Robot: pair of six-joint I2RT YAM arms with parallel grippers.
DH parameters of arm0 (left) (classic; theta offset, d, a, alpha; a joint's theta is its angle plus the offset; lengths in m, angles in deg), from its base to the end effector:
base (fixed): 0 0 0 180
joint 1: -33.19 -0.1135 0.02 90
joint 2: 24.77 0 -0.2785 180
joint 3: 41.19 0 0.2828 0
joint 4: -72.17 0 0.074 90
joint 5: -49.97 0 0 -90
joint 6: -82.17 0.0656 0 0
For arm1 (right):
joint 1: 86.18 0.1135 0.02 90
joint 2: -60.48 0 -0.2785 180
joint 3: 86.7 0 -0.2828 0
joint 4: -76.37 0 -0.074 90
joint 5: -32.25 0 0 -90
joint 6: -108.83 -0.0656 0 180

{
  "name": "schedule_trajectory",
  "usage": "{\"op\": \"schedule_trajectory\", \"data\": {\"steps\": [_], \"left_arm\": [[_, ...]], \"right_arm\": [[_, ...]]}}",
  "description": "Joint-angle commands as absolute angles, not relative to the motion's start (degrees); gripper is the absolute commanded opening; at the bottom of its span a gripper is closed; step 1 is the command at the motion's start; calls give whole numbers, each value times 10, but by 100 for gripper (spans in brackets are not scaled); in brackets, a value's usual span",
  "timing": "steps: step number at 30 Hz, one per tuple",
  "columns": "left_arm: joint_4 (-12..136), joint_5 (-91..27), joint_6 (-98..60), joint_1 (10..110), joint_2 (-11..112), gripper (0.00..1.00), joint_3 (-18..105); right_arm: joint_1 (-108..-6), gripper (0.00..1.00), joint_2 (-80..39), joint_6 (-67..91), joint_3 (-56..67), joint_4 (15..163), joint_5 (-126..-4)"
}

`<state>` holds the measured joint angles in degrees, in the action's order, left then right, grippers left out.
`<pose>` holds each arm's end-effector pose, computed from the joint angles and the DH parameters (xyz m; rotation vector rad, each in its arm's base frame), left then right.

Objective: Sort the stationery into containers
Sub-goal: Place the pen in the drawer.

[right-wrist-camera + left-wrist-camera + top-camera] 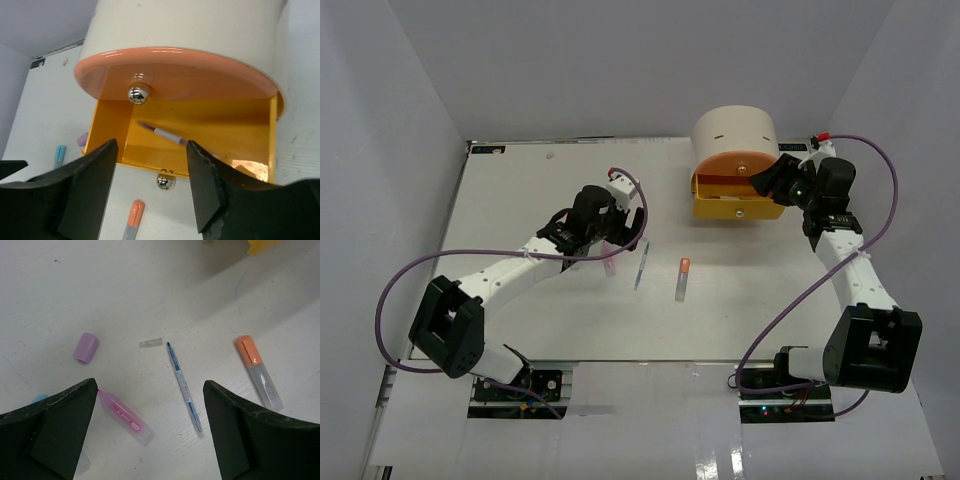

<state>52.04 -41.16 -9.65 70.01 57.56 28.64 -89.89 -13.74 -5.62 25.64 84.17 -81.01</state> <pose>0.3022 -0.2246 0.2530 0.6394 2.0667 -0.3715 0.3562 0.0029 0.3159 0.1609 1.8382 0.6235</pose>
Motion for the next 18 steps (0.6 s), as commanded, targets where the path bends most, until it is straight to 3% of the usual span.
{"op": "schedule_trajectory", "data": {"steps": [1, 2, 5, 8, 10, 14, 18], "left_arm": [[510, -419, -106, 697, 577, 98, 313], [510, -419, -108, 697, 577, 98, 314], [503, -424, -112, 697, 579, 98, 317], [502, -428, -120, 695, 578, 98, 320], [497, -434, -129, 693, 578, 98, 322], [478, -448, -159, 679, 586, 98, 335], [462, -435, -204, 637, 593, 98, 346]], "right_arm": [[-903, 65, -135, -26, 216, 868, -752], [-903, 74, -134, -15, 209, 876, -743], [-903, 89, -113, 15, 189, 920, -703], [-901, 97, -92, 34, 187, 942, -672], [-887, 98, -67, 49, 189, 951, -656], [-808, 91, -27, 74, 201, 975, -600], [-653, 90, -22, 85, 208, 1009, -506]]}}
